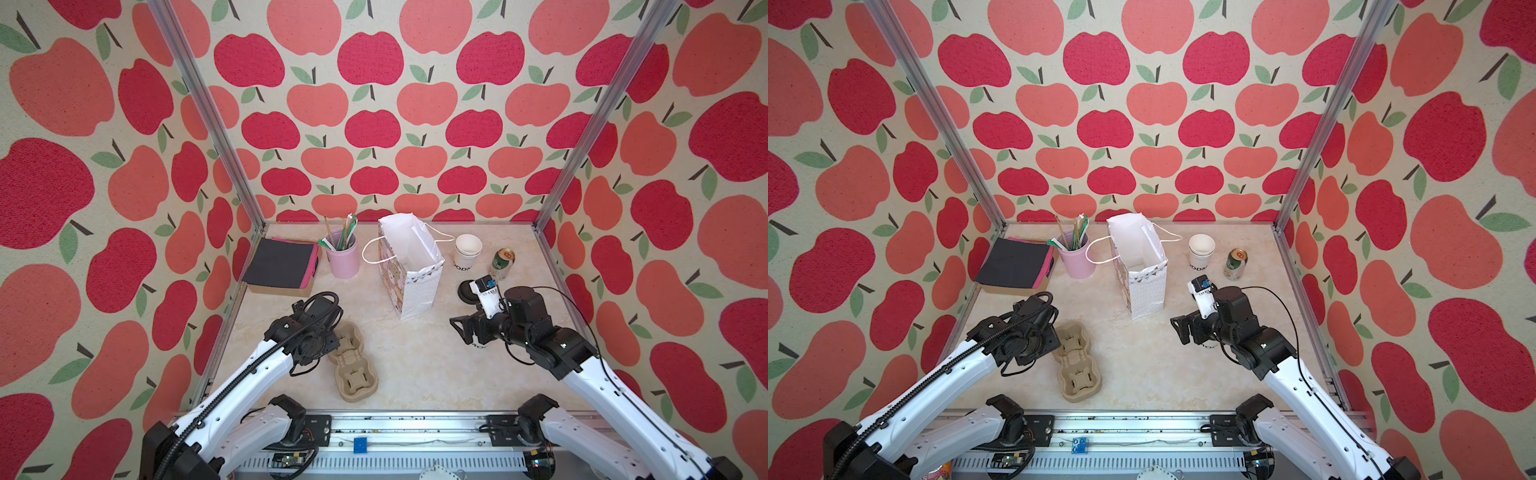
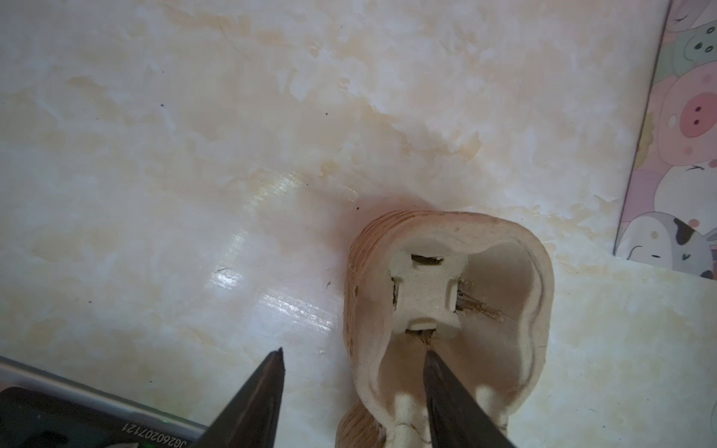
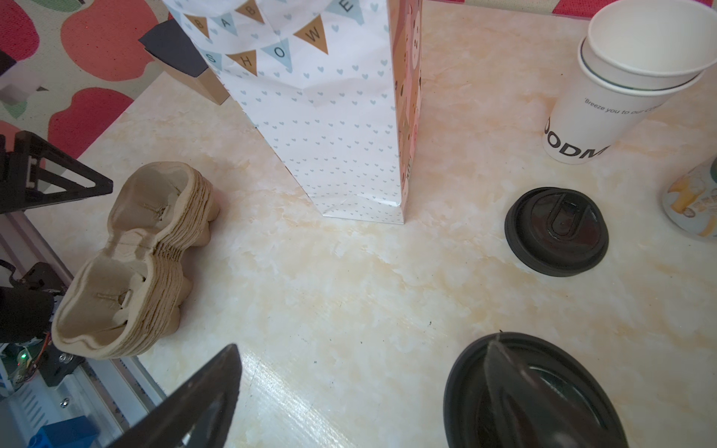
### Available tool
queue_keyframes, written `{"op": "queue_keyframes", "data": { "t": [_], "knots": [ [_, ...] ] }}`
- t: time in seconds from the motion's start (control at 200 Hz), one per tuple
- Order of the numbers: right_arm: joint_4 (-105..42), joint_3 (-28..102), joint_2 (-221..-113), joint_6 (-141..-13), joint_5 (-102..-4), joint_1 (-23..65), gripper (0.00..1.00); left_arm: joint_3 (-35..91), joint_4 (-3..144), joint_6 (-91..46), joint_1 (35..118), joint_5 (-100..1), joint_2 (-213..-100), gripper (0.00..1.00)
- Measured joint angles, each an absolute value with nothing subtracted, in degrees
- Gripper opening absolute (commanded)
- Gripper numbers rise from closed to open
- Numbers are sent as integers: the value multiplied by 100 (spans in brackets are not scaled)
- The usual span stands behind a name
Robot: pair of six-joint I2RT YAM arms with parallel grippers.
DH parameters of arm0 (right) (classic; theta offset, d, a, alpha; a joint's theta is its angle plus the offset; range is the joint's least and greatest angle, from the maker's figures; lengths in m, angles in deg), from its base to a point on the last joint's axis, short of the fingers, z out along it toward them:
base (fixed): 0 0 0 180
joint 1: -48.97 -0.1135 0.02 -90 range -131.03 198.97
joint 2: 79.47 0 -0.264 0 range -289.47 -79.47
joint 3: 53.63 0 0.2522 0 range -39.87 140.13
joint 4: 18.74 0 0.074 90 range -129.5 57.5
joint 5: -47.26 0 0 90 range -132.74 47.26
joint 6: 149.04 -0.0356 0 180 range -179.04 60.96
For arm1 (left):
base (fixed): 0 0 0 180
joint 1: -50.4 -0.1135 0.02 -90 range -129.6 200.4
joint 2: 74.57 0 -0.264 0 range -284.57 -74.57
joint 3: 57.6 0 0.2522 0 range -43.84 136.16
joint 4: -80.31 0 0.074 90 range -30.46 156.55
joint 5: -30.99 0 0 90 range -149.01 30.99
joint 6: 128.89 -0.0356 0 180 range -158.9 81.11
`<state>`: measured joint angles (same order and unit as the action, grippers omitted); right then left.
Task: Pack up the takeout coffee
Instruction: 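Slide the cup carrier with the left gripper toward the right gripper's cup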
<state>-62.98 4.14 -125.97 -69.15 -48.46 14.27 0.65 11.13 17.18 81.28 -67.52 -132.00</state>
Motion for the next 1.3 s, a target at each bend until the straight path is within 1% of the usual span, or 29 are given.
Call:
{"op": "queue_keyframes", "data": {
  "t": [0.295,0.415,0.67,0.78,0.976,1.301],
  "knots": [
    [-6300,414,-12597,-6915,-4844,1427,99,-195,1454,1740,8128,-6577,-13694,45],
    [-6300,414,-12599,-6915,-4844,1427,99,-294,1668,1797,8128,-6494,-13893,38],
    [-6300,414,-12599,-6915,-4841,1427,99,-353,1965,1921,8176,-6365,-14197,21],
    [-6300,414,-12599,-6912,-4841,1427,99,-326,2090,2039,8331,-6385,-14280,16],
    [-6303,414,-12599,-6912,-4841,1427,99,-160,2348,2391,8751,-6411,-14588,9],
    [-6368,414,-12472,-6888,-4667,1427,99,415,2717,3407,9874,-6457,-15412,8]
  ]
}}
